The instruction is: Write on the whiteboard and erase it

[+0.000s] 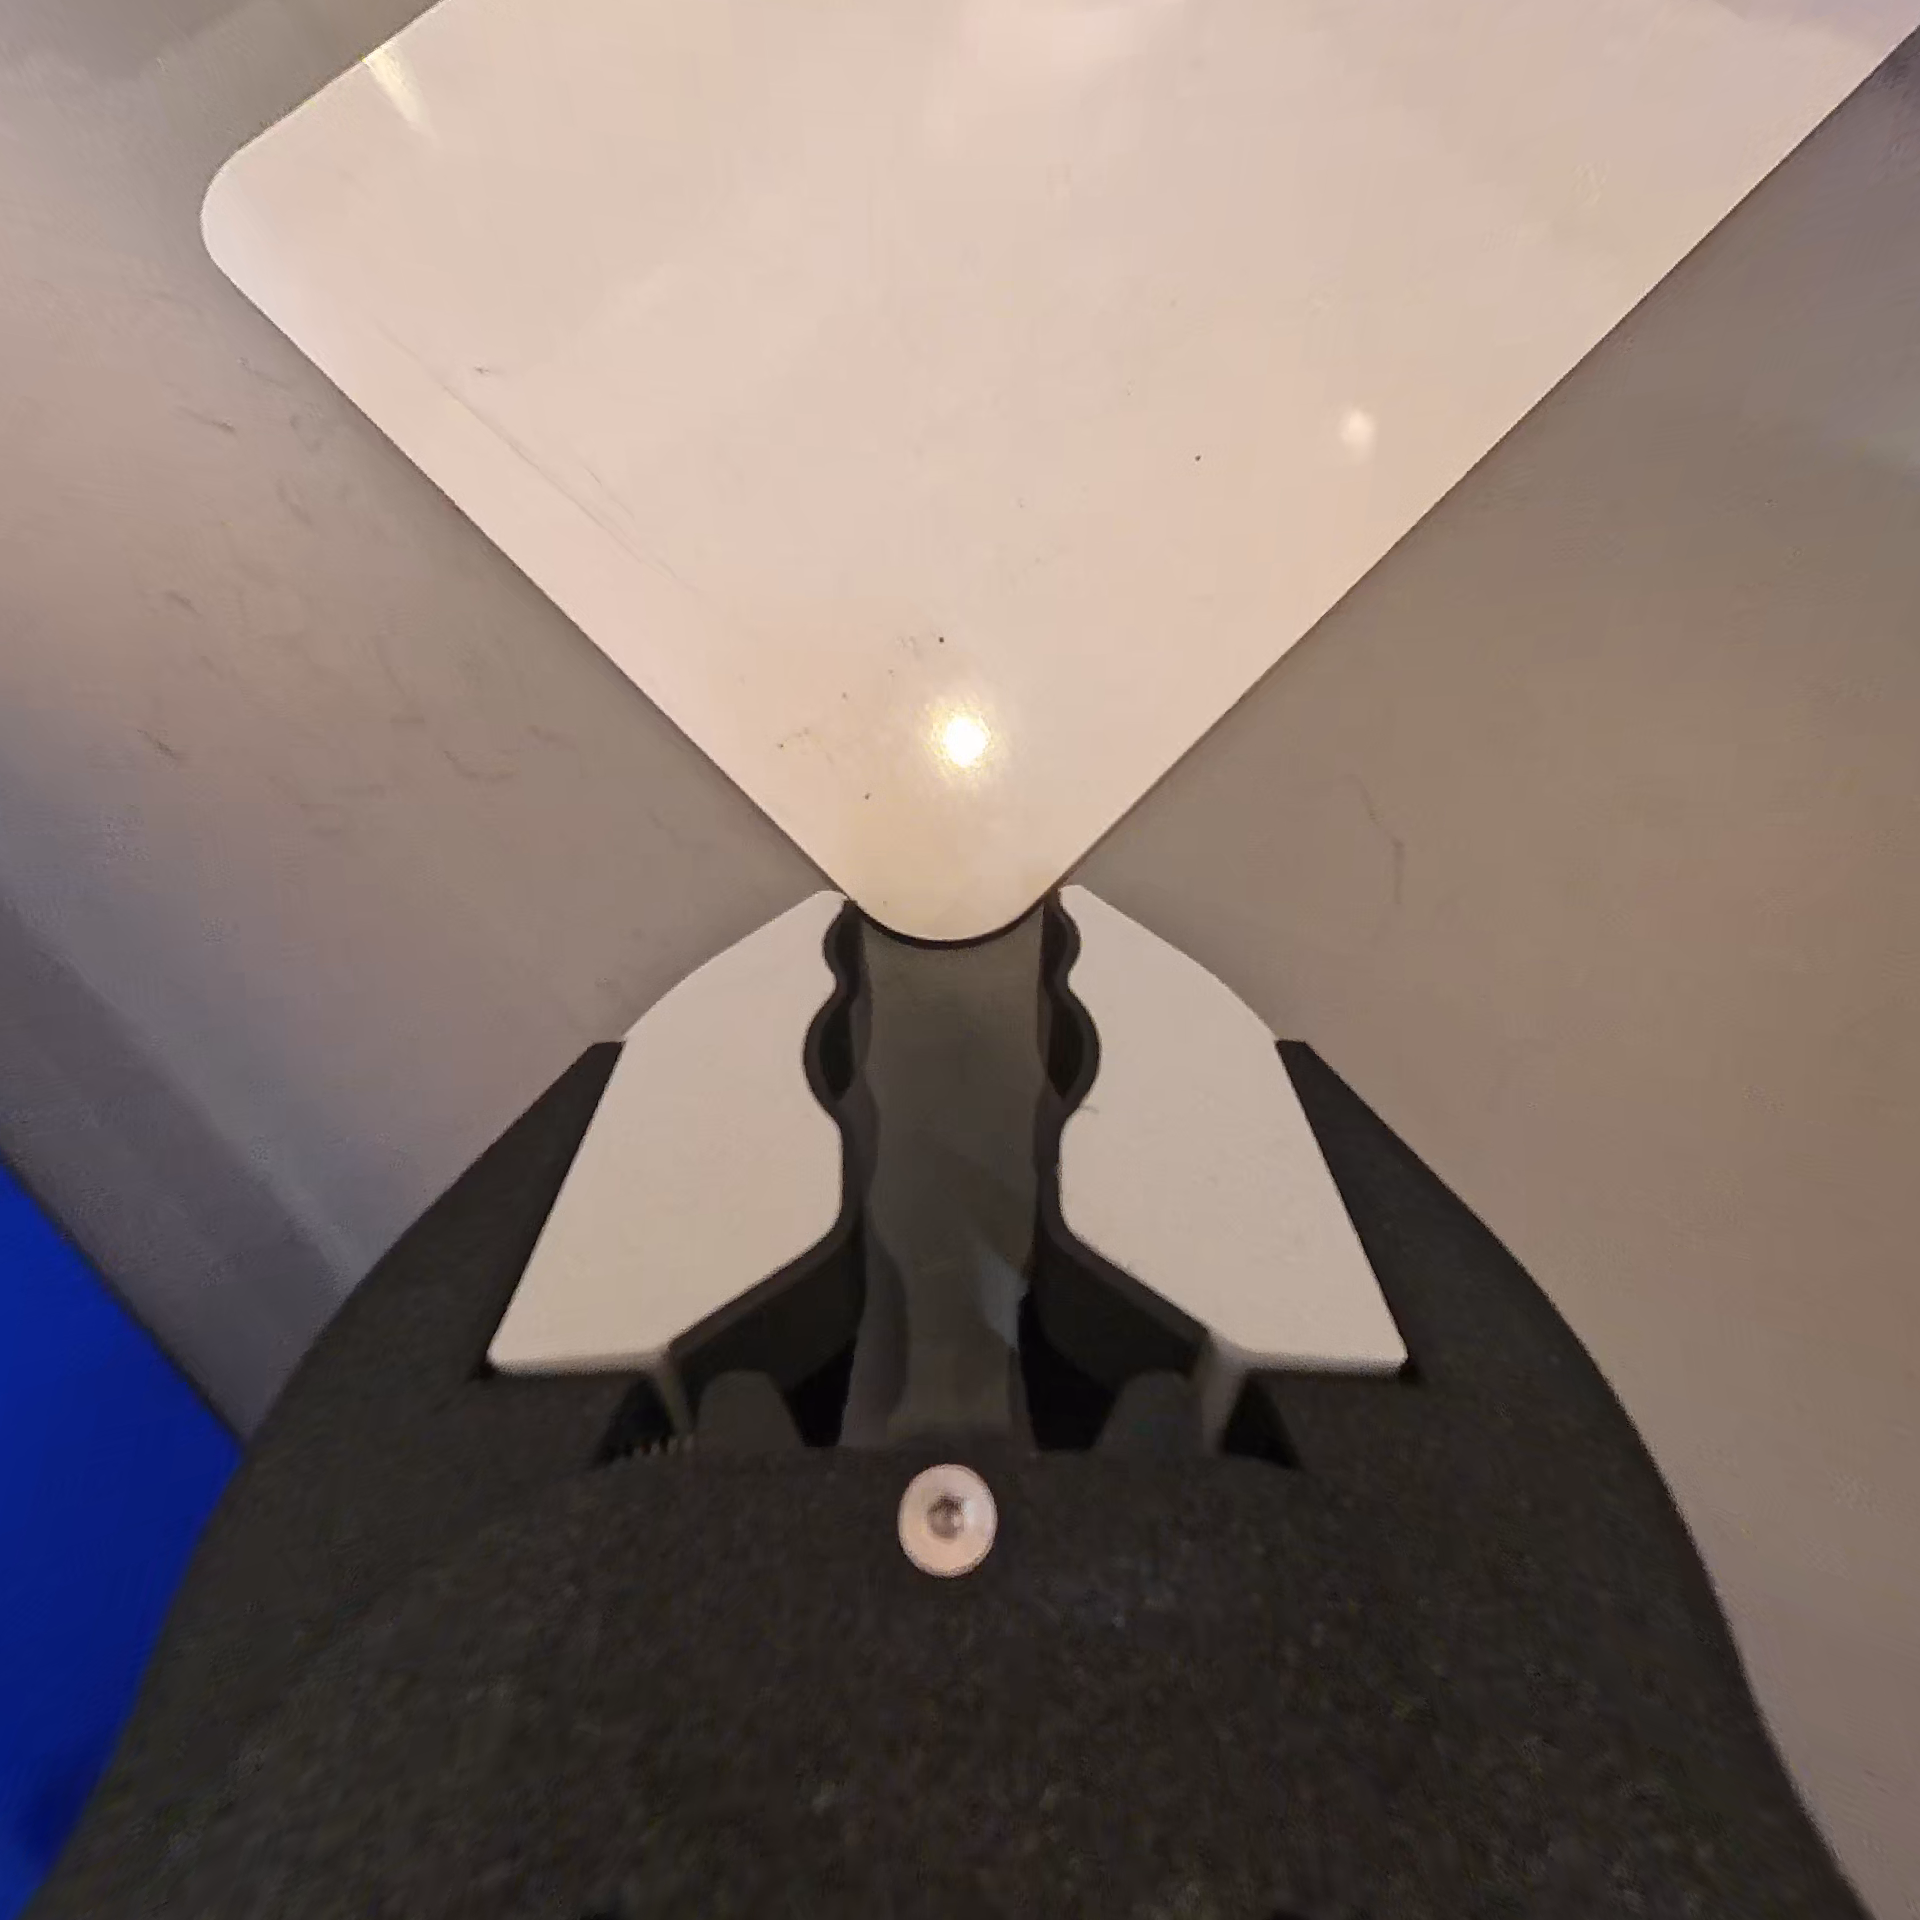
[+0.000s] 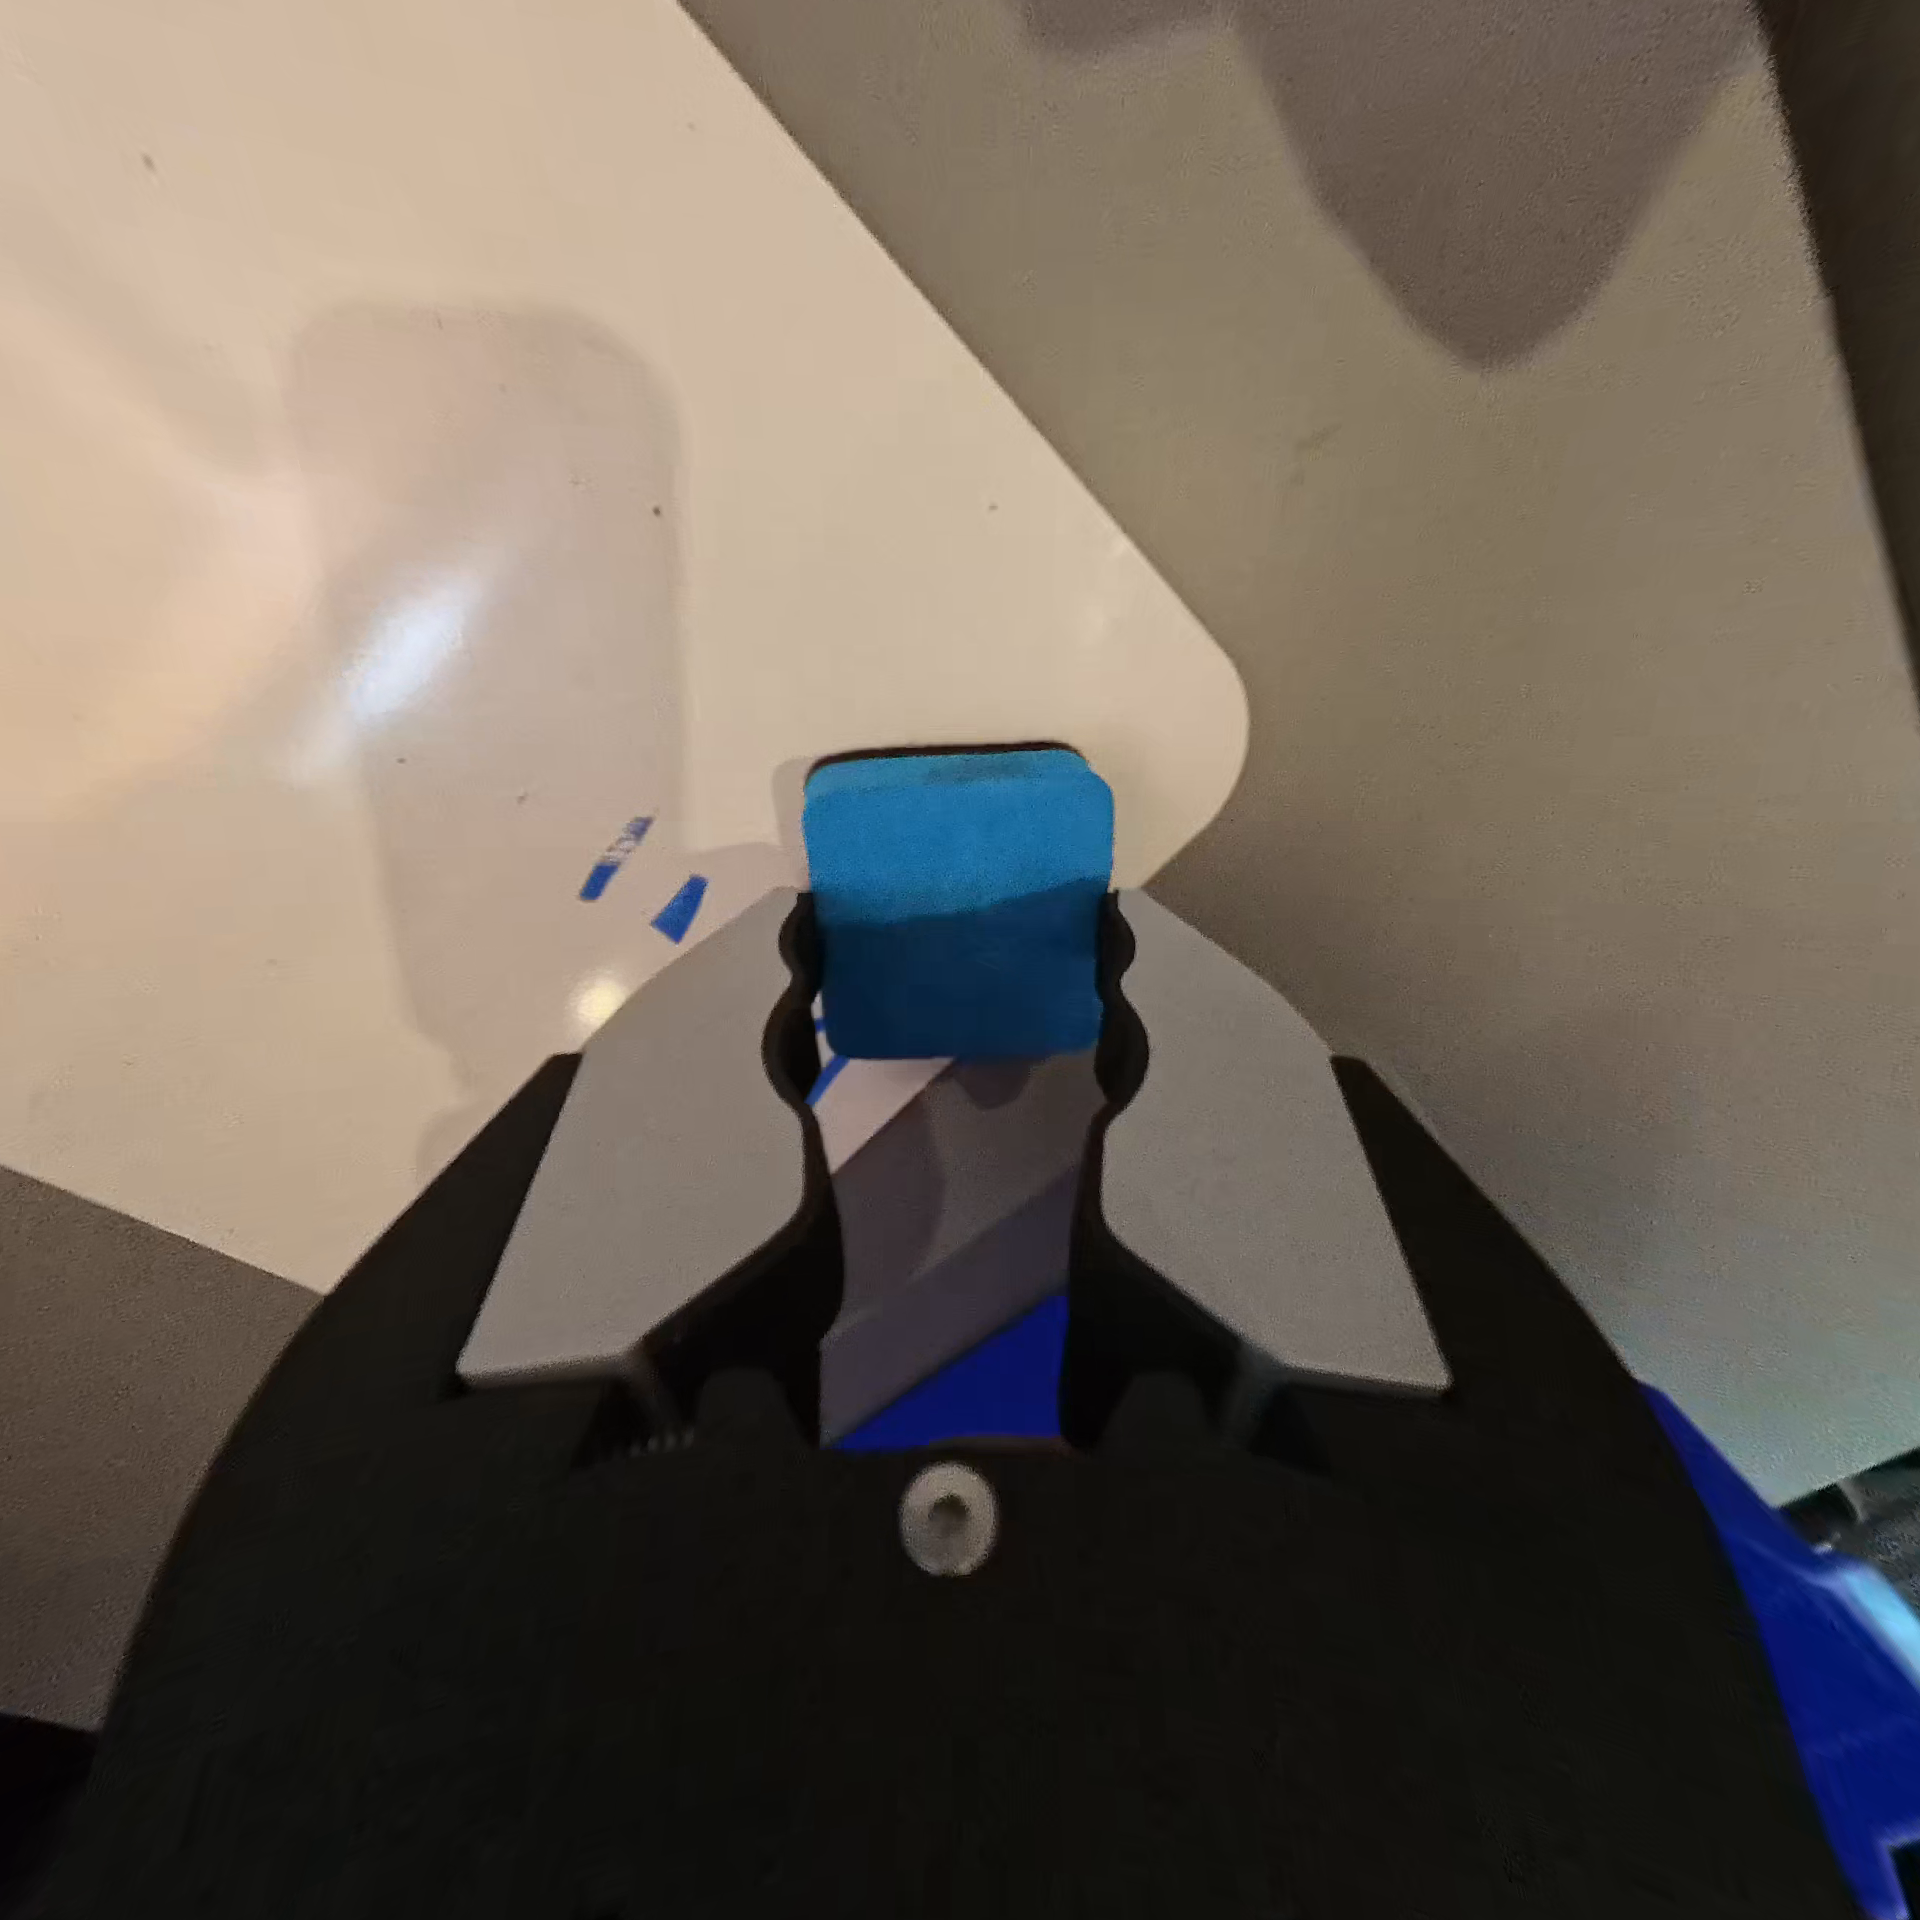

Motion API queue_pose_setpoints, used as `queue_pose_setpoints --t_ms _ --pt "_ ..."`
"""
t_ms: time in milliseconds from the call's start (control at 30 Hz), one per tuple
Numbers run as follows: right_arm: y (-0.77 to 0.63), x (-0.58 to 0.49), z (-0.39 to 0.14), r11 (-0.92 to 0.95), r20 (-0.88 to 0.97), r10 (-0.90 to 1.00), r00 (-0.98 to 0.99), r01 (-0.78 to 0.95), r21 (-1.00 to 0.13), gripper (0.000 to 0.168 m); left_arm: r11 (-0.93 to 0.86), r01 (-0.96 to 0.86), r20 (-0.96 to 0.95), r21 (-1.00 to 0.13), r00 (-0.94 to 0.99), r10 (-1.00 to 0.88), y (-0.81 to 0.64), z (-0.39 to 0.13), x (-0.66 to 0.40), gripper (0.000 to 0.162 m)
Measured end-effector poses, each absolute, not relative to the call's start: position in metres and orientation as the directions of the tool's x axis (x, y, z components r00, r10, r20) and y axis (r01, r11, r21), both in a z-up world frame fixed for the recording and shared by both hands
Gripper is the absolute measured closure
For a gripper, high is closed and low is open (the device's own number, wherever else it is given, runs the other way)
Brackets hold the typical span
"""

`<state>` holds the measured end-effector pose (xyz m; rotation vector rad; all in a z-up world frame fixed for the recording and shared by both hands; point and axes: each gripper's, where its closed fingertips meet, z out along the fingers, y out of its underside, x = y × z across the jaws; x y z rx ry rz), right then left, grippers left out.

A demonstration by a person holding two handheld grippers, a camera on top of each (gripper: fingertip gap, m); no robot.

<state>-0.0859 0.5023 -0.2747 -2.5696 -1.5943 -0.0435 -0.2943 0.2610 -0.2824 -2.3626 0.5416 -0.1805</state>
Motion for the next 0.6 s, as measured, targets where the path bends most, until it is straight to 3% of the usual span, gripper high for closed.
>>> queue_pose_setpoints --t_ms 133,233,300,367,433,533,600 --pt "0.471 -0.109 -0.279 -0.370 0.087 0.922 0.376 0.926 -0.080 0.118 -0.670 -0.335 -0.021 -0.662 0.903 -0.430 0.262 -0.282 -0.295 0.128" --pt "0.424 -0.145 -0.278 -0.216 0.054 0.974 0.222 0.971 -0.099 0.118 -0.684 -0.320 -0.027 -0.655 0.915 -0.403 0.264 -0.283 -0.301 0.117" --pt "0.408 -0.161 -0.273 -0.152 0.005 0.988 0.154 0.978 -0.142 0.117 -0.681 -0.309 -0.015 -0.664 0.916 -0.401 0.264 -0.283 -0.302 0.121" --pt "0.440 -0.145 -0.258 -0.209 0.092 0.970 0.225 0.965 -0.161 0.117 -0.679 -0.308 -0.015 -0.666 0.916 -0.400 0.264 -0.282 -0.303 0.122" --pt "0.479 -0.113 -0.247 -0.392 0.104 0.906 0.411 0.905 -0.164 0.117 -0.680 -0.307 -0.016 -0.666 0.917 -0.399 0.264 -0.282 -0.303 0.123" --pt "0.500 -0.067 -0.267 -0.511 0.164 0.848 0.505 0.859 -0.001 0.117 -0.678 -0.318 -0.018 -0.663 0.912 -0.411 0.263 -0.282 -0.301 0.127" --pt "0.493 -0.070 -0.279 -0.521 0.147 0.844 0.515 0.853 0.001 0.117 -0.676 -0.324 -0.019 -0.662 0.909 -0.417 0.262 -0.282 -0.299 0.128"
